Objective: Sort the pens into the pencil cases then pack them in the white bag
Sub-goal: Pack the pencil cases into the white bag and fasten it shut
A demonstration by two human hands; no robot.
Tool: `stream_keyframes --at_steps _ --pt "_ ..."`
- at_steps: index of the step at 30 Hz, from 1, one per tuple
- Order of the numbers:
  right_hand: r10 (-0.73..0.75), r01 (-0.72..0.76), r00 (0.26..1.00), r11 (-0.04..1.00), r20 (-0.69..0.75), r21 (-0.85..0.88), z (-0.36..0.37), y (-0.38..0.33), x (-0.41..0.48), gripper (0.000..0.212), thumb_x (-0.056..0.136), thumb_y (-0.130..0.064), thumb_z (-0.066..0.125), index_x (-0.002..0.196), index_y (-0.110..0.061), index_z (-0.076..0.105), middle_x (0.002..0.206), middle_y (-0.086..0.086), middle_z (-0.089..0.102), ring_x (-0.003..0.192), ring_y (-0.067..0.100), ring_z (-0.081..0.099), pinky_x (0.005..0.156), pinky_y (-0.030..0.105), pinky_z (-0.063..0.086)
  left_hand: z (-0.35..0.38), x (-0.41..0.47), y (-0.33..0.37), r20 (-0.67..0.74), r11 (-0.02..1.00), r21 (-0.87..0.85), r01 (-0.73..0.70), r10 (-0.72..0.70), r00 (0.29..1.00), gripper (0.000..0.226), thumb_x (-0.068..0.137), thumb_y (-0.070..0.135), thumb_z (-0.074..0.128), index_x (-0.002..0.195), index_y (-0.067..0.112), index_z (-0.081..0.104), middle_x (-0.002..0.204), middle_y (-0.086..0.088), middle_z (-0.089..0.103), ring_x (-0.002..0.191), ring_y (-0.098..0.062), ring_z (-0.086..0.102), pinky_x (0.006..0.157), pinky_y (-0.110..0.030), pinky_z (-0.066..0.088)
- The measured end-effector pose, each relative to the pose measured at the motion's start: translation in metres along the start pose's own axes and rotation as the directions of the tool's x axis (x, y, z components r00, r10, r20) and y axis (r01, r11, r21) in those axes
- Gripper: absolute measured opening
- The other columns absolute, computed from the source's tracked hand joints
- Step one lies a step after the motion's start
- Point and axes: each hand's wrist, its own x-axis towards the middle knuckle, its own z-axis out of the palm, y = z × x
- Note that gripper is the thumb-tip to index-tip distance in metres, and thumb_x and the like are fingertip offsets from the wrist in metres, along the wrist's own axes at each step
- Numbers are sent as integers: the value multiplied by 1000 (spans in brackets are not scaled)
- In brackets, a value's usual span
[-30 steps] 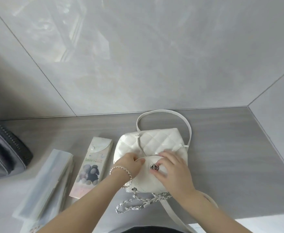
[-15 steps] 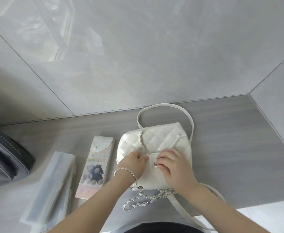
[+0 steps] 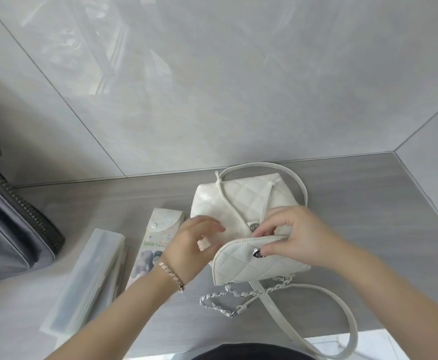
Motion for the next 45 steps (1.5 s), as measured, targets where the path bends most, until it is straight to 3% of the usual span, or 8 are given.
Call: stream_keyframes --at_steps 3,8,14,20,27,33,40,45 --pt "-52 51 996 999 -77 -14 -18 -15 1 33 61 -8 83 62 -37 68 79 -21 64 80 0 59 72 12 42 -5 12 1 96 927 338 -162 137 986 50 63 50 54 111 37 53 123 10 57 116 -9 52 96 -25 41" --pt "-68 69 998 994 13 -82 -26 -22 3 29 61 -9 83 64 -34 67 67 -28 60 71 -3 56 63 7 39 -7 46 24 -8 739 663 -118 165 986 35 66 40 41 73 21 70 73 3 71 64 -21 70 46 -25 50" --pt "217 -57 862 939 457 -339 -10 -19 -17 27 73 -48 69 69 -21 69 78 -2 69 68 9 61 68 24 51 -19 72 32 -53 795 596 117 -106 993 31 92 37 45 102 13 63 102 -7 67 98 -30 60 77 -34 45" --pt "103 -195 947 937 -303 -290 -18 -14 12 27 84 -49 54 80 -24 65 74 -7 59 72 12 54 67 27 43 -2 53 36 23 776 631 19 -44 999 23 89 27 49 103 13 61 104 -3 64 100 -24 58 74 -30 45" --pt "312 -478 871 715 -379 -511 22 0 38 63 81 -64 45 110 -9 57 118 8 53 118 28 41 97 37 32 11 38 39 56 811 580 -82 60 997 13 61 21 60 60 9 65 52 -5 61 46 -29 59 37 -24 38" --pt "-84 -230 839 840 -537 -491 41 -1 24 31 78 -30 70 78 -2 57 64 11 61 74 32 58 69 34 39 19 29 52 -23 816 575 56 -53 998 42 79 8 51 117 22 58 105 -8 53 104 -29 46 64 -31 37" --pt "53 -42 862 999 -504 33 1 -28 49 25 92 -25 51 88 -12 31 56 -7 44 45 1 47 43 15 32 22 28 41 26 768 639 -34 23 999 38 20 8 79 43 19 51 55 7 38 49 -15 43 38 -12 -5" --pt "-6 131 852 971 -524 203 -21 -42 62 20 93 -15 50 92 -10 31 62 -7 38 43 -2 40 46 14 33 15 29 37 34 815 580 -12 -9 999 6 68 14 72 70 12 66 77 3 41 81 -25 50 45 -21 19"
